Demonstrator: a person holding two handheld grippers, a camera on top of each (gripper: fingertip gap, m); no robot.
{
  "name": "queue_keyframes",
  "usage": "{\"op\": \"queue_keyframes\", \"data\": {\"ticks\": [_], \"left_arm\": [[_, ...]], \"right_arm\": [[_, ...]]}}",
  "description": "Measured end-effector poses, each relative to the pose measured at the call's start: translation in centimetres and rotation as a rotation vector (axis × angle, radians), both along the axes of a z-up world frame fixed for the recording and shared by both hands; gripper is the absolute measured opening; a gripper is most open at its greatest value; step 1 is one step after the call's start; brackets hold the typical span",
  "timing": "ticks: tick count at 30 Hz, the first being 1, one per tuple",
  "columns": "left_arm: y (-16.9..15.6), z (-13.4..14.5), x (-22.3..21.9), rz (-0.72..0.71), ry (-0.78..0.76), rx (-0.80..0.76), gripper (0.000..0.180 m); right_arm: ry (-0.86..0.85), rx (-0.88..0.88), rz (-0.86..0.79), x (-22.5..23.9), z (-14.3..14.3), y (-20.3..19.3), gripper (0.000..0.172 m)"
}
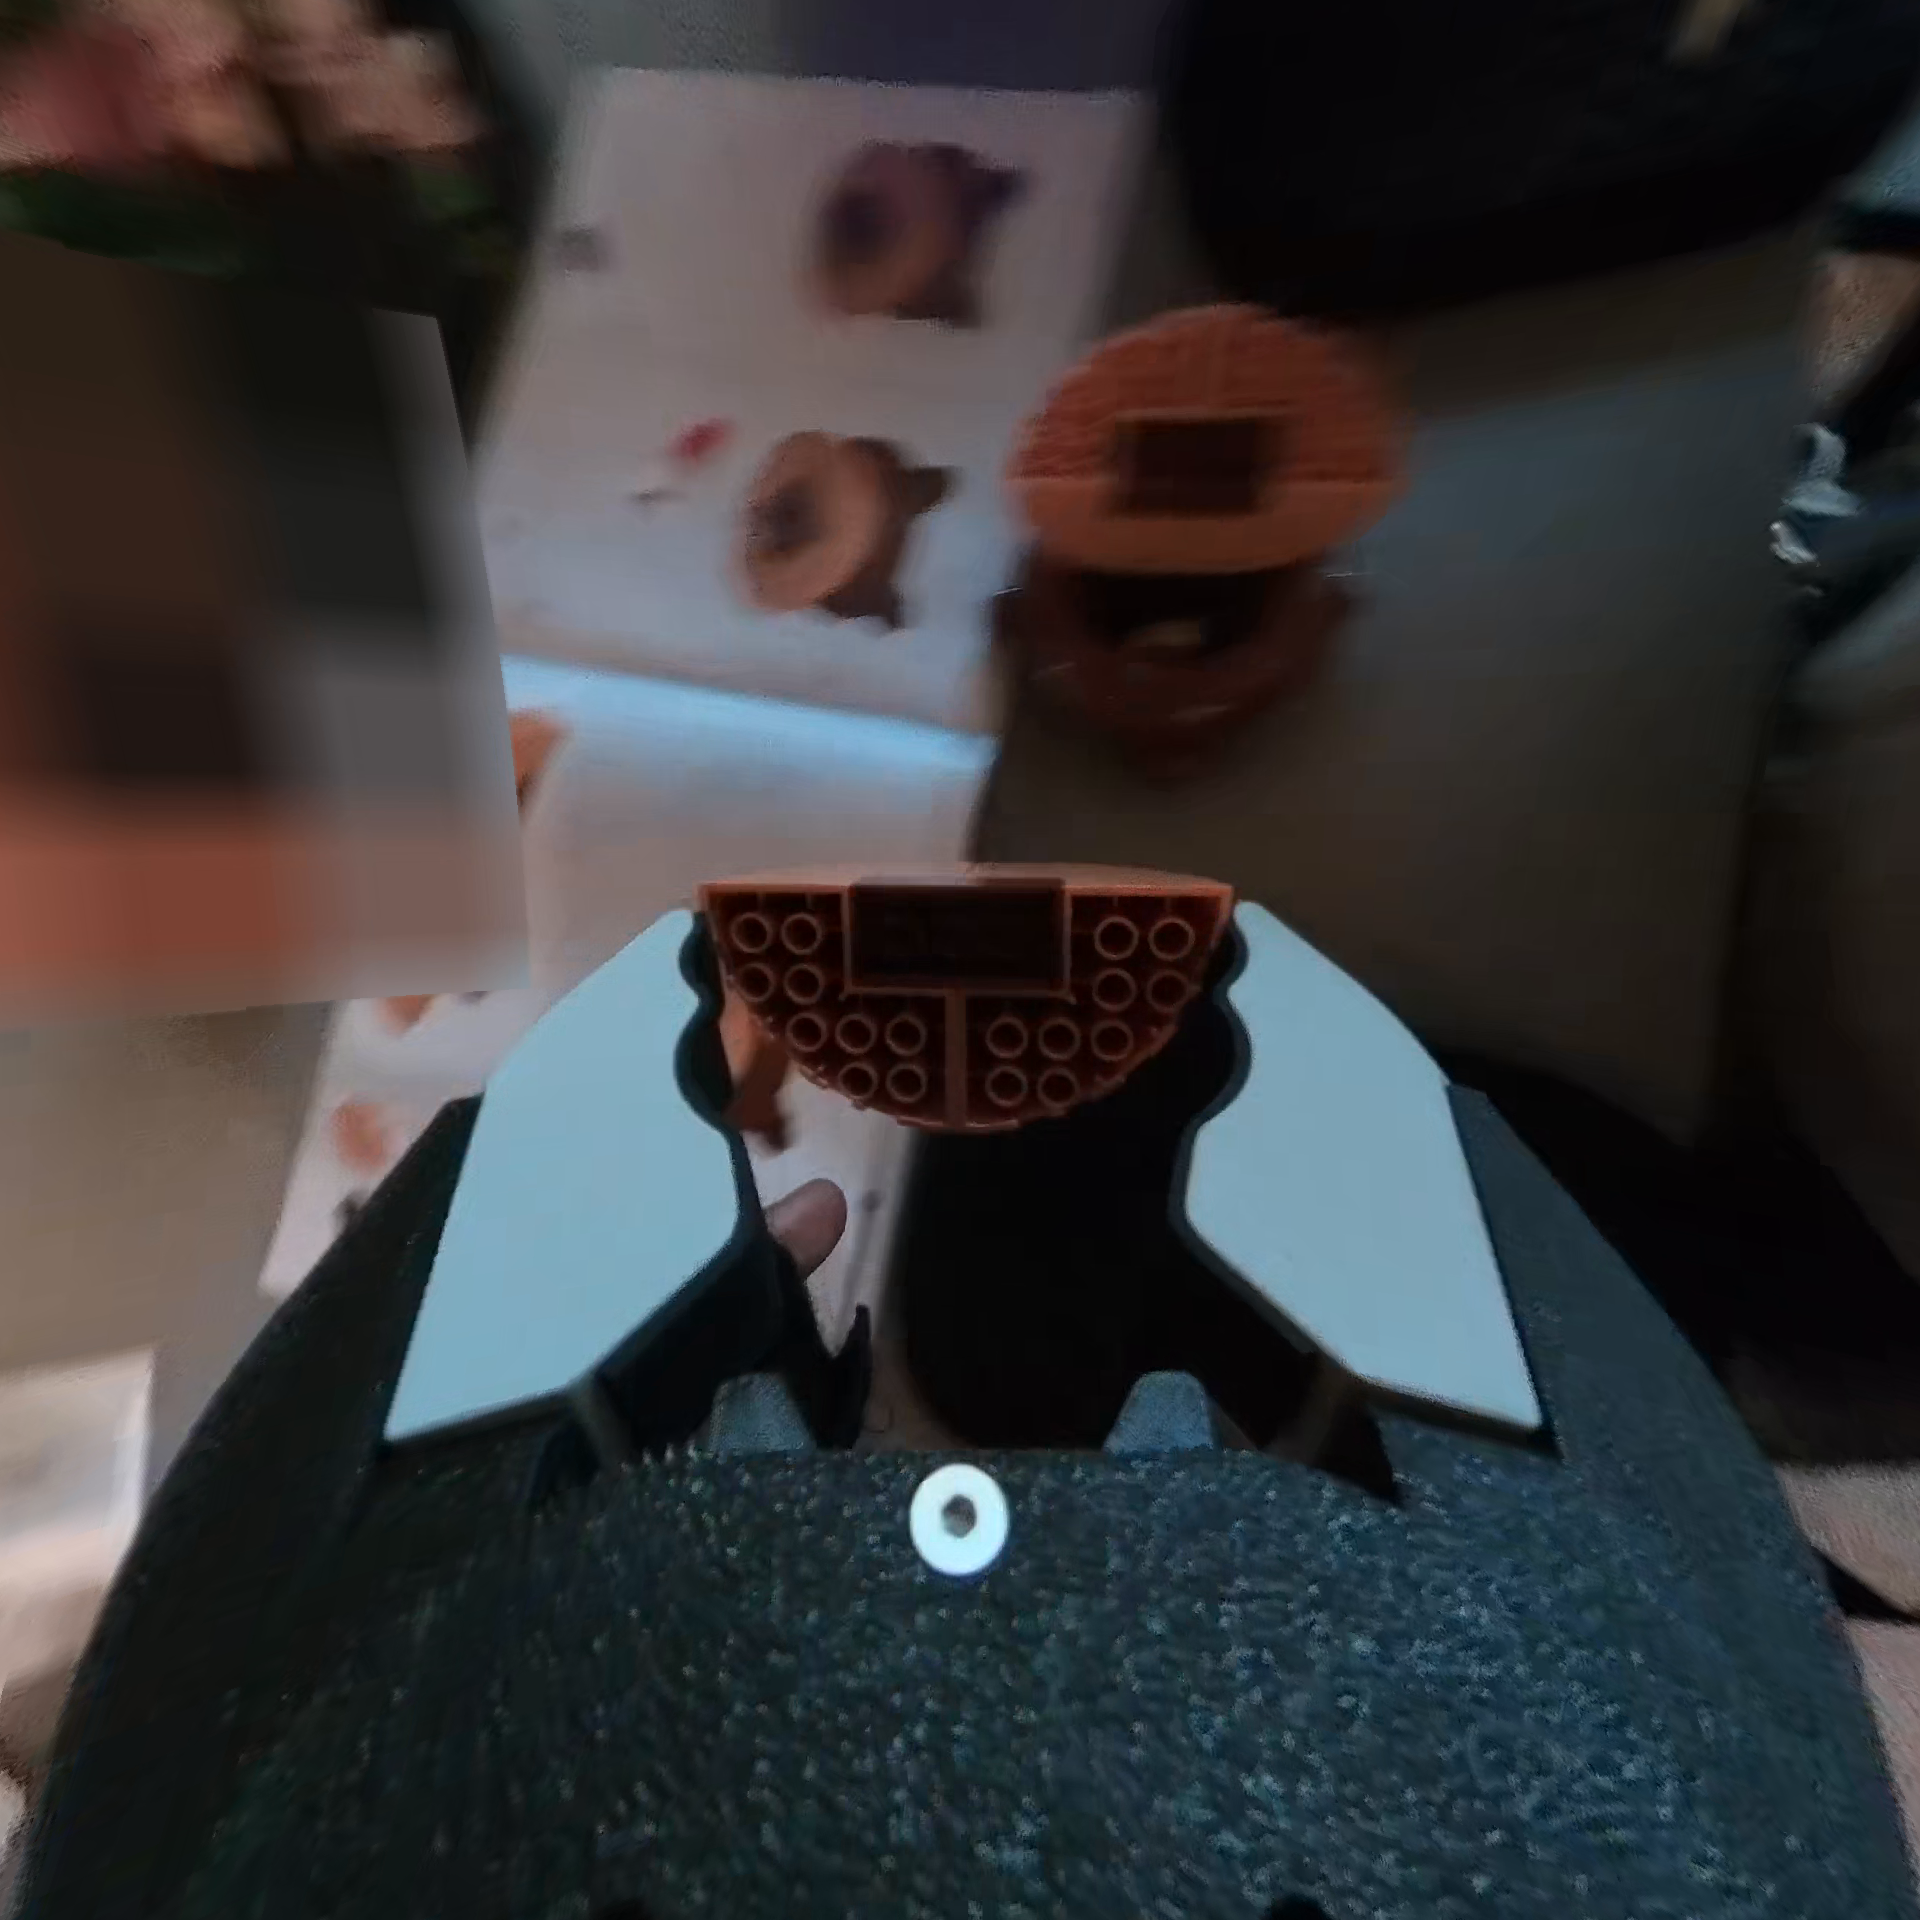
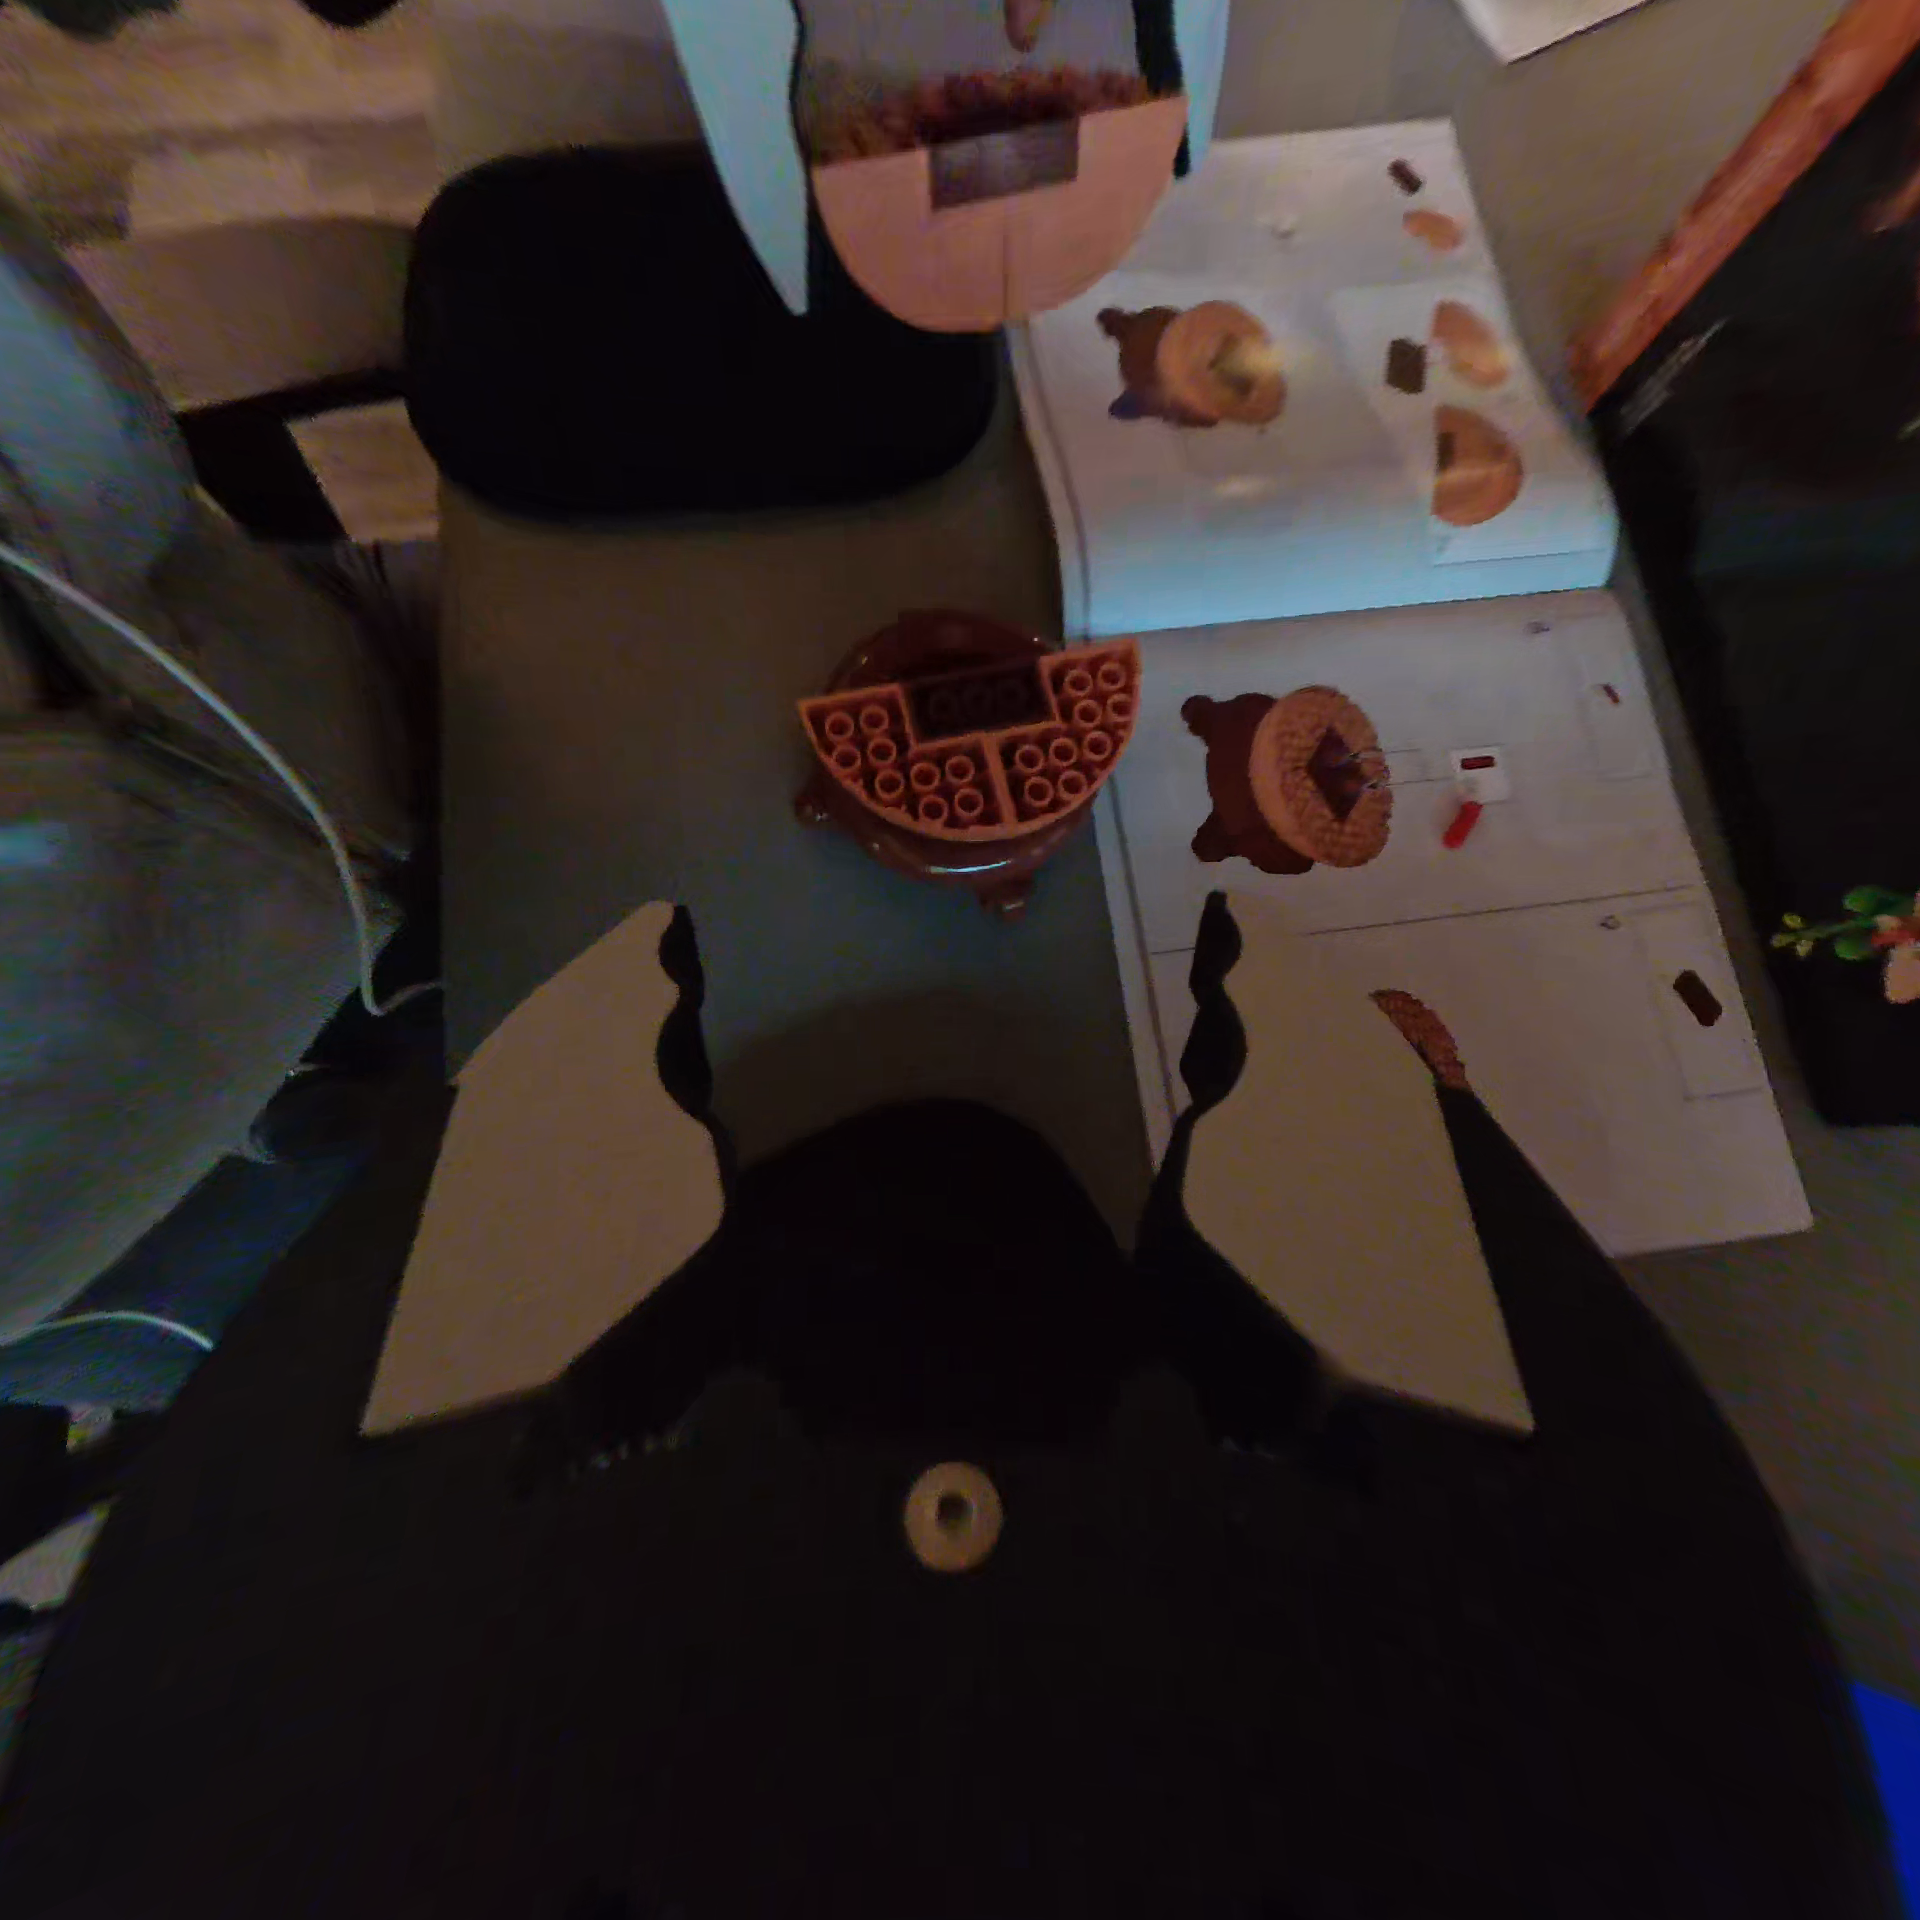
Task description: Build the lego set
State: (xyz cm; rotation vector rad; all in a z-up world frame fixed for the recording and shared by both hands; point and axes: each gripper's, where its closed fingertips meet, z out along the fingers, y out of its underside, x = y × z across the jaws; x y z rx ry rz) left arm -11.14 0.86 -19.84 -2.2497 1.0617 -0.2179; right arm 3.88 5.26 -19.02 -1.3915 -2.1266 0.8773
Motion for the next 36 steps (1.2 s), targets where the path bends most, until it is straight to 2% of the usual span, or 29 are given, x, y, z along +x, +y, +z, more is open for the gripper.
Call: {"op": "queue_keyframes", "data": {"ticks": [5, 12, 23, 28, 36], "left_arm": [[0.0, -1.0, 4.0, -0.055, 0.025, -0.098, 0.089], [-0.2, -1.0, 7.4, -0.128, -0.134, -0.168, 0.09], [1.3, -3.3, 7.9, -0.096, 0.004, -0.197, 0.09], [1.6, -3.1, 8.3, -0.084, -0.022, -0.168, 0.09], [1.7, -3.4, 8.3, -0.079, 0.005, -0.145, 0.09]], "right_arm": [[-0.066, 0.001, 0.063, -0.2, -1.6, -1.1, 0.087], [-0.069, -0.022, 0.083, -0.6, -2.9, -1.6, 0.086], [-0.03, -0.056, 0.07, -0.7, -3.4, -2.2, 0.082], [-0.009, -0.075, 0.064, -0.6, -3.3, -2.5, 0.081], [-0.078, -0.005, 0.054, -1.7, -5.1, -1.8, 0.078]]}}
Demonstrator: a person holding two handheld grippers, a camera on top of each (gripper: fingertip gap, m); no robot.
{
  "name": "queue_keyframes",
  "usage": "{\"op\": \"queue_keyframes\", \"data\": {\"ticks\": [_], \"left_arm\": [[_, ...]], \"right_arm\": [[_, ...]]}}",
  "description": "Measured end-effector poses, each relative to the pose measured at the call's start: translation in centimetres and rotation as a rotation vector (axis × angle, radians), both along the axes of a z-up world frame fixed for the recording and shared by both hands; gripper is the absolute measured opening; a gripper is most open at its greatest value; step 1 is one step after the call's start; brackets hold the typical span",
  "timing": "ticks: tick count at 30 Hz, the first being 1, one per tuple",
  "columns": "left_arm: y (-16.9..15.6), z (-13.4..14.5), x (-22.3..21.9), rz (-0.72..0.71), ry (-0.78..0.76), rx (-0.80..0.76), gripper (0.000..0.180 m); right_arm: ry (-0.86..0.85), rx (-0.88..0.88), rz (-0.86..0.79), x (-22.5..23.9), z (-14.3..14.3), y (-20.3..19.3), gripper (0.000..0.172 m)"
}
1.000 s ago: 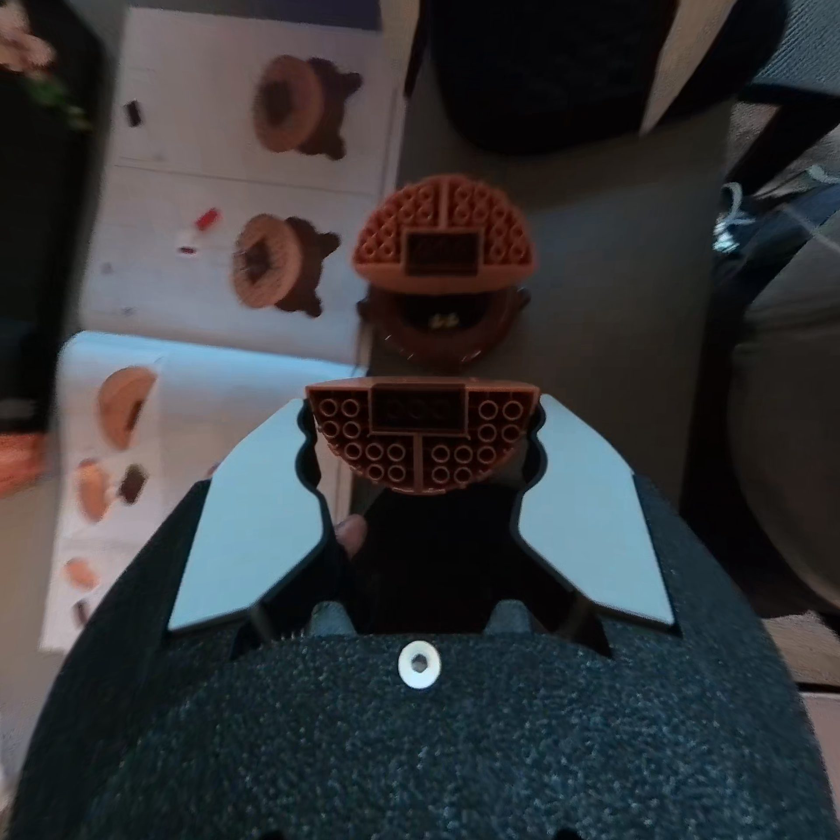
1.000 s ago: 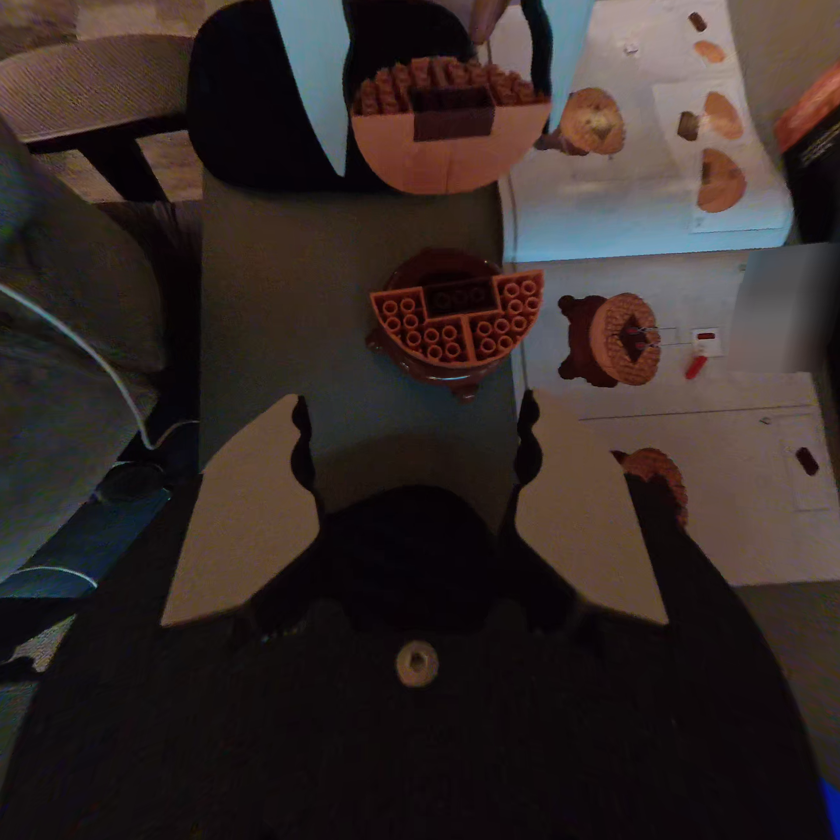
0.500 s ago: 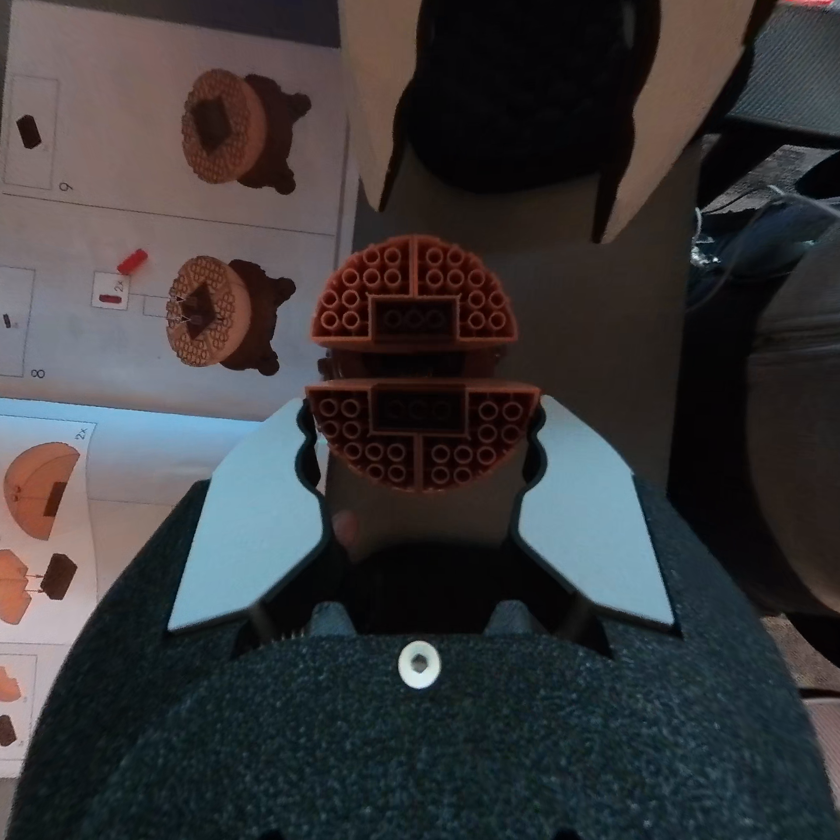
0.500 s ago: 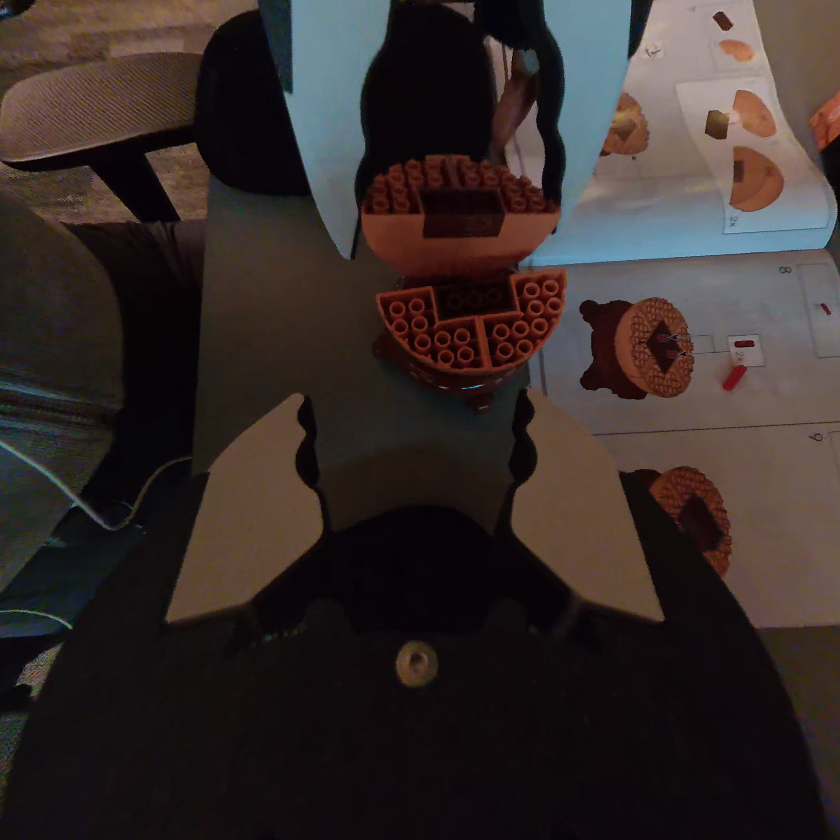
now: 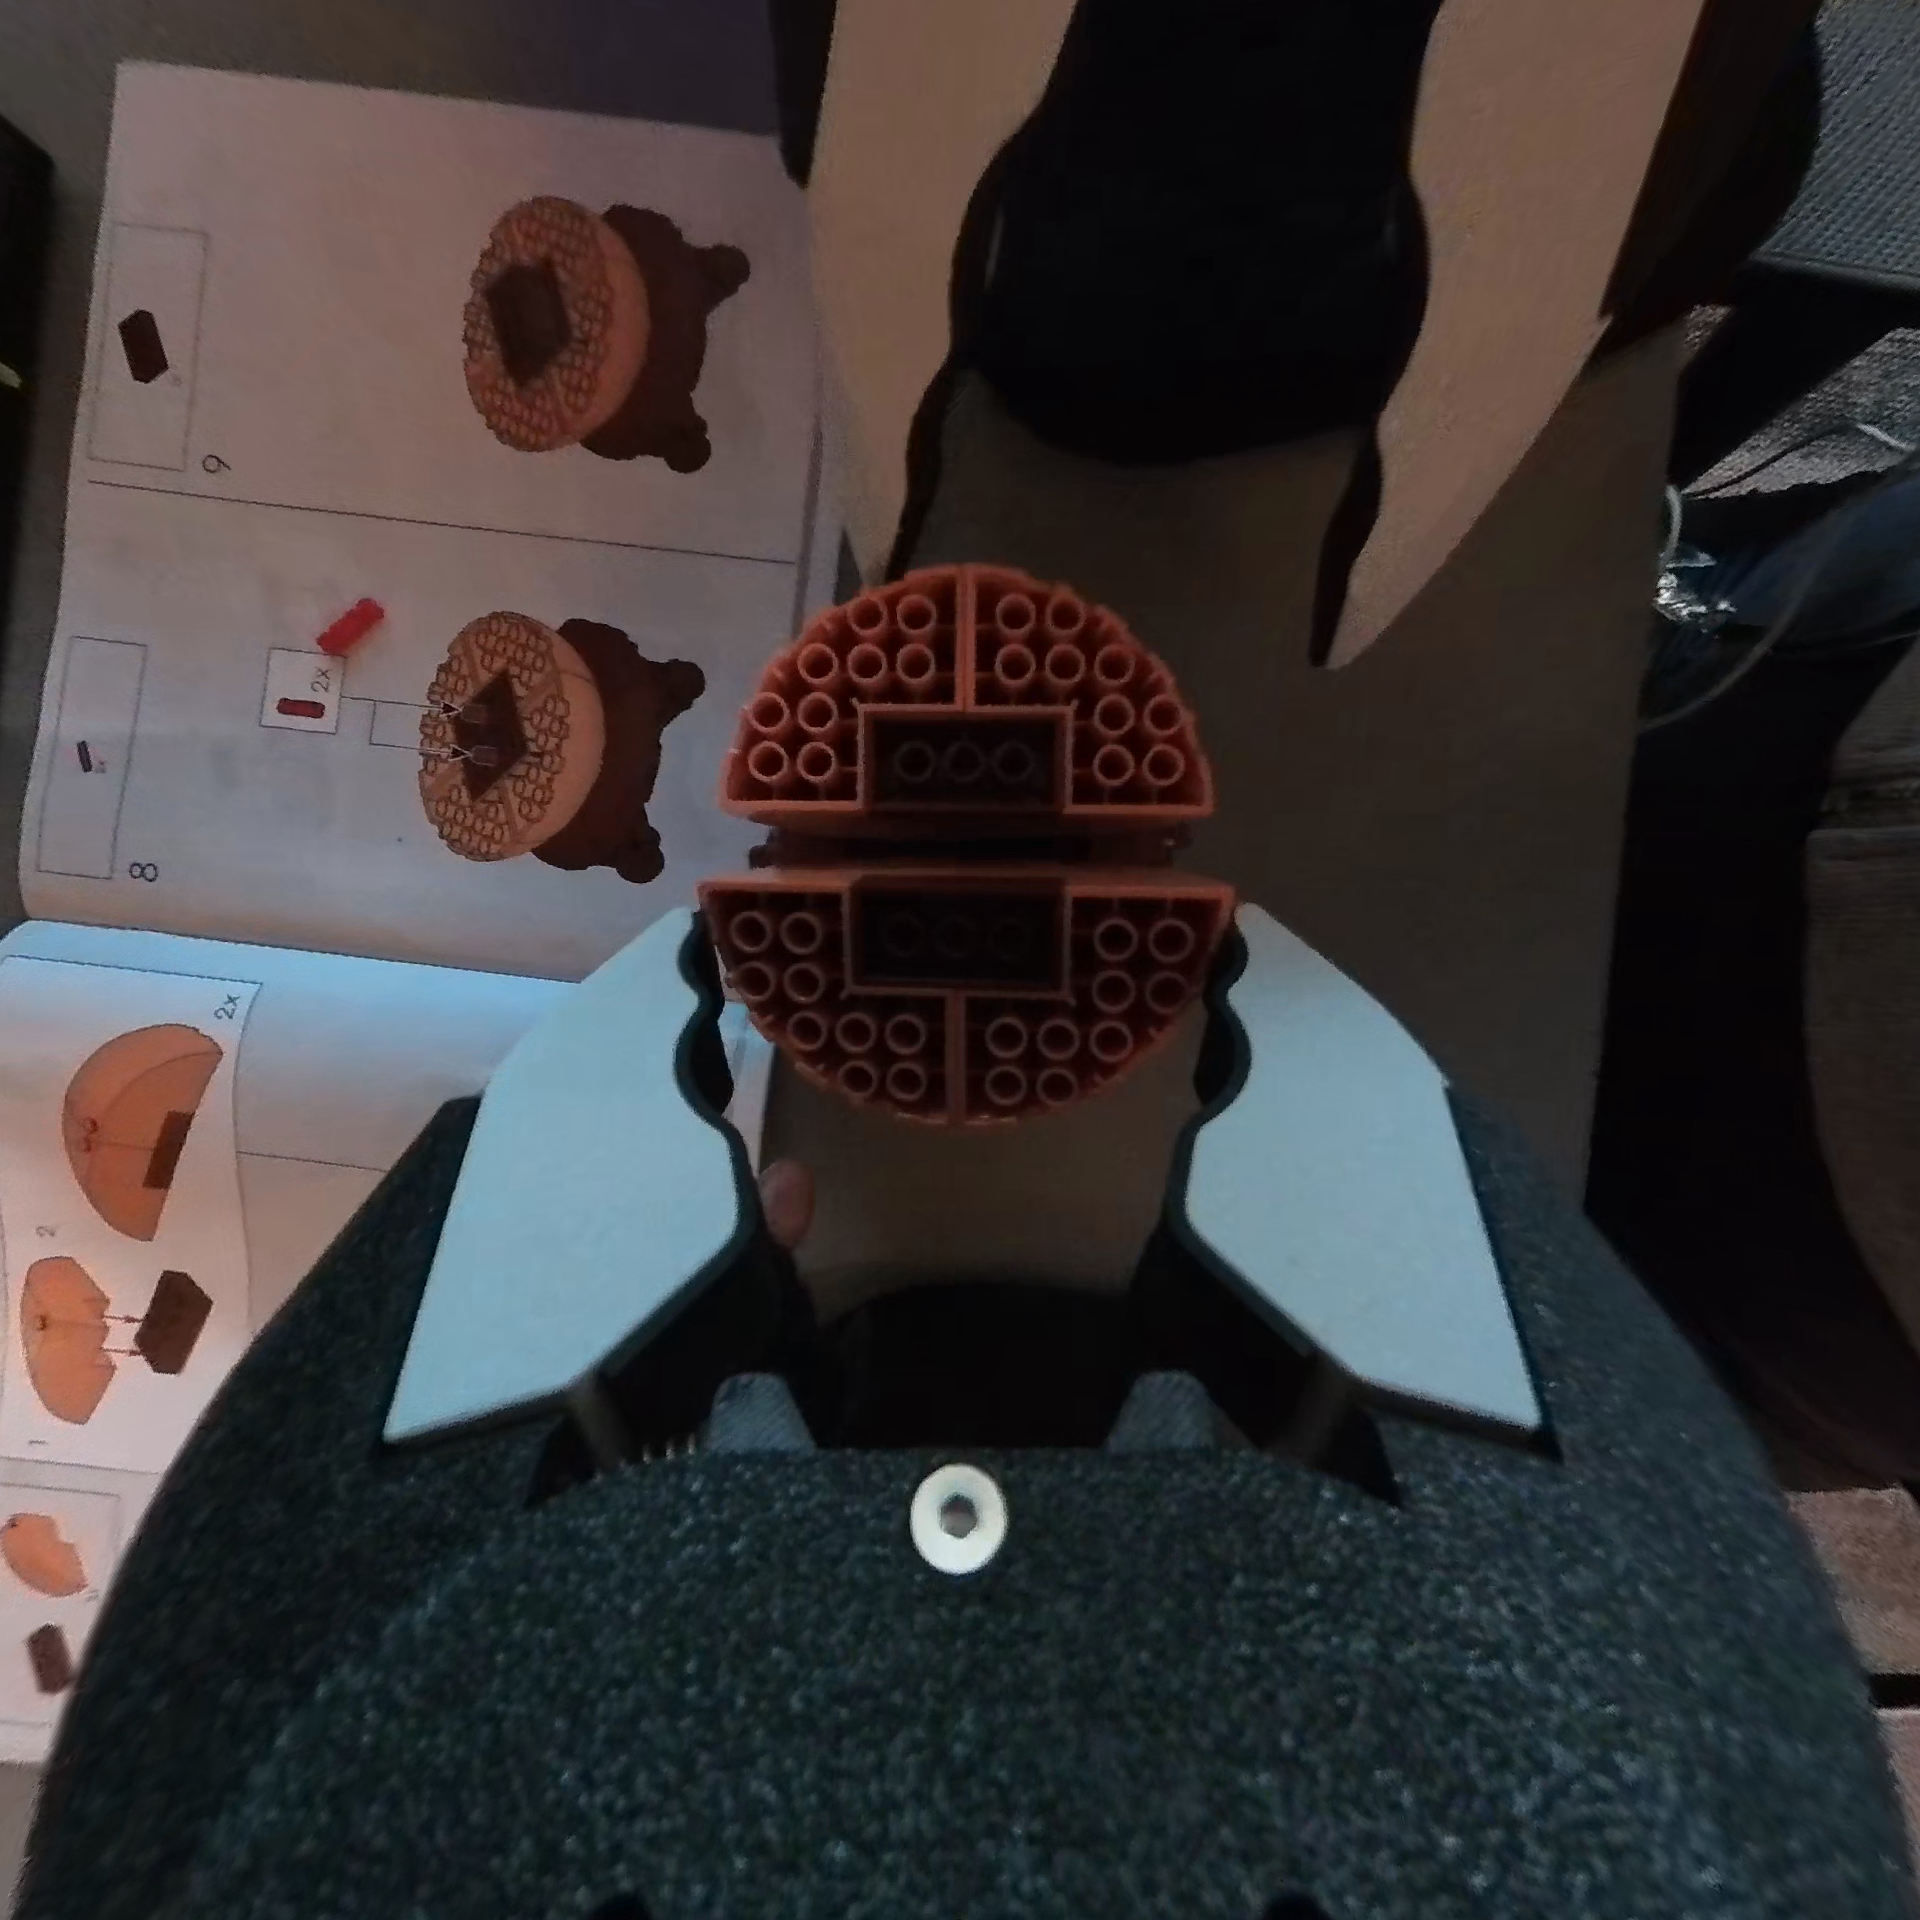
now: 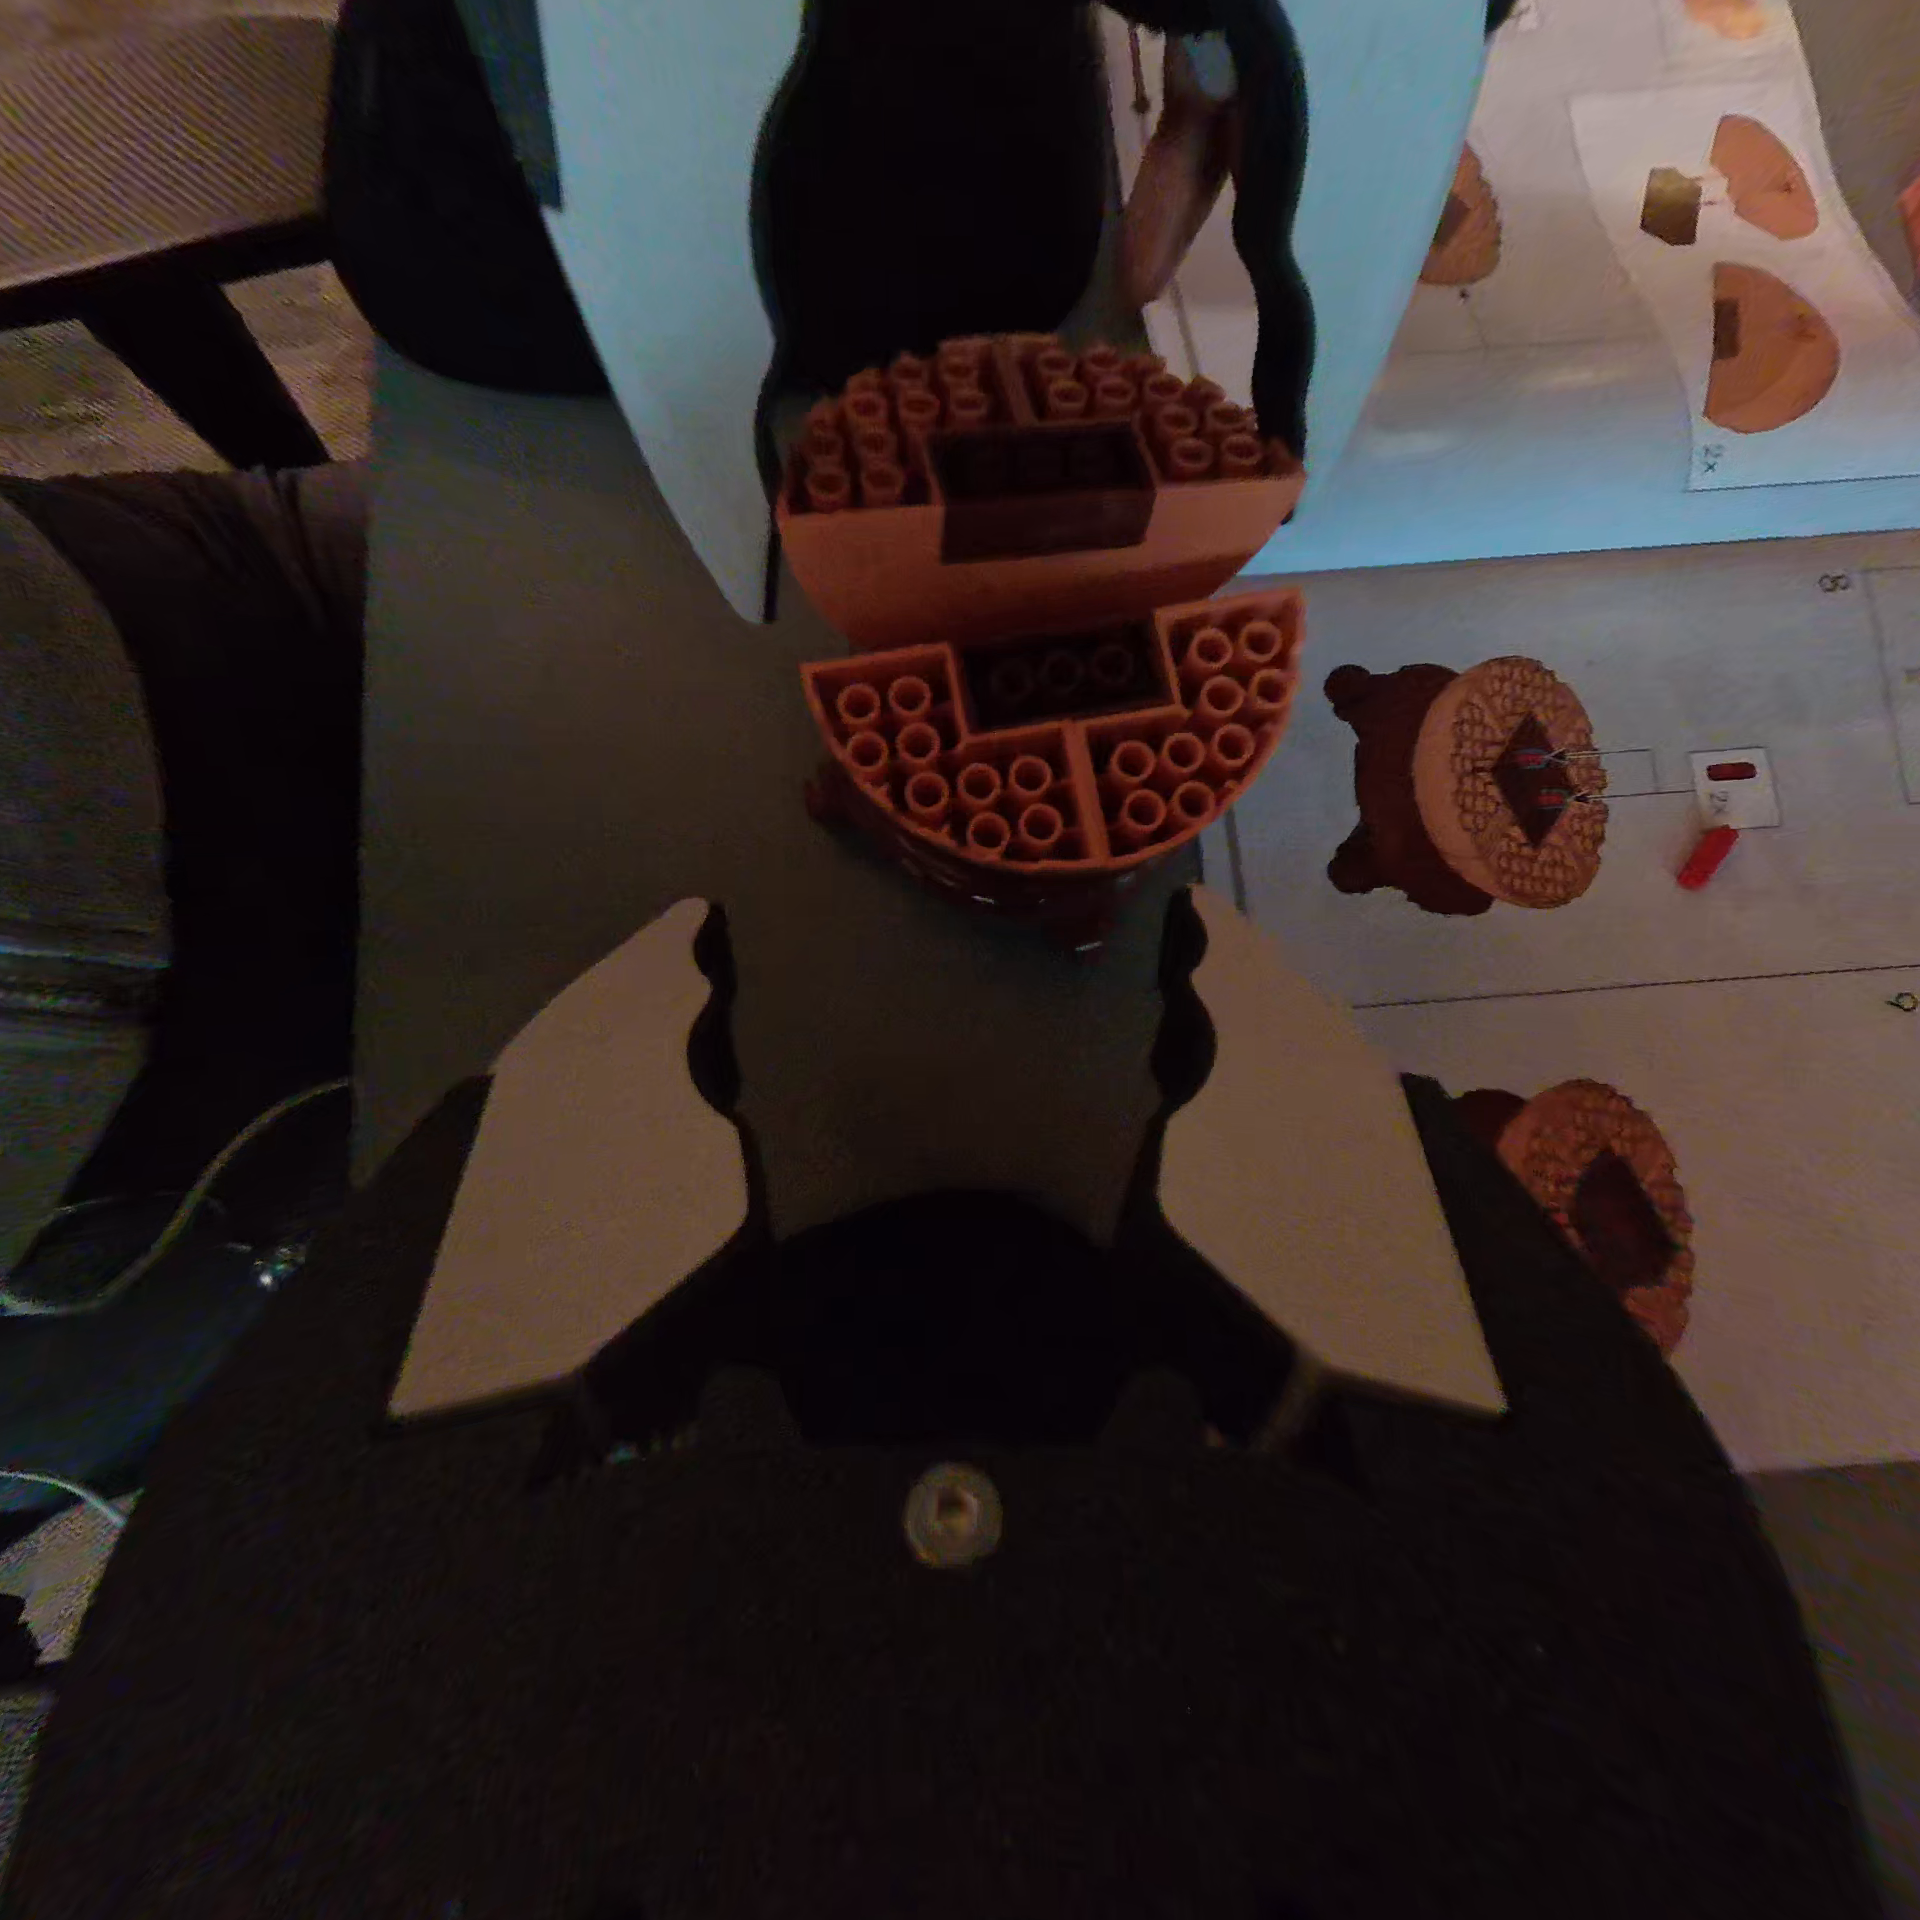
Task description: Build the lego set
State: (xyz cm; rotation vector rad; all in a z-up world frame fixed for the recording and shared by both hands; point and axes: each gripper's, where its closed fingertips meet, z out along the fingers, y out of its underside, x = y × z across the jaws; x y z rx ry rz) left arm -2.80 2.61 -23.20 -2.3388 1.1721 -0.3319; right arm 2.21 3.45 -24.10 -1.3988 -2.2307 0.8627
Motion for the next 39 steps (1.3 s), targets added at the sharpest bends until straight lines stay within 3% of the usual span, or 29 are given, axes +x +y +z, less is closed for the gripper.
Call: {"op": "queue_keyframes", "data": {"ticks": [12, 39], "left_arm": [[0.3, -0.7, 0.1, -0.018, 0.094, -0.045, 0.09], [0.5, -0.8, 0.3, -0.012, 0.21, -0.045, 0.091]], "right_arm": [[-0.068, 0.005, 0.022, -1.6, -0.9, 0.5, 0.073], [-0.009, -0.063, -0.015, -2.2, -0.7, 0.5, 0.064]]}}
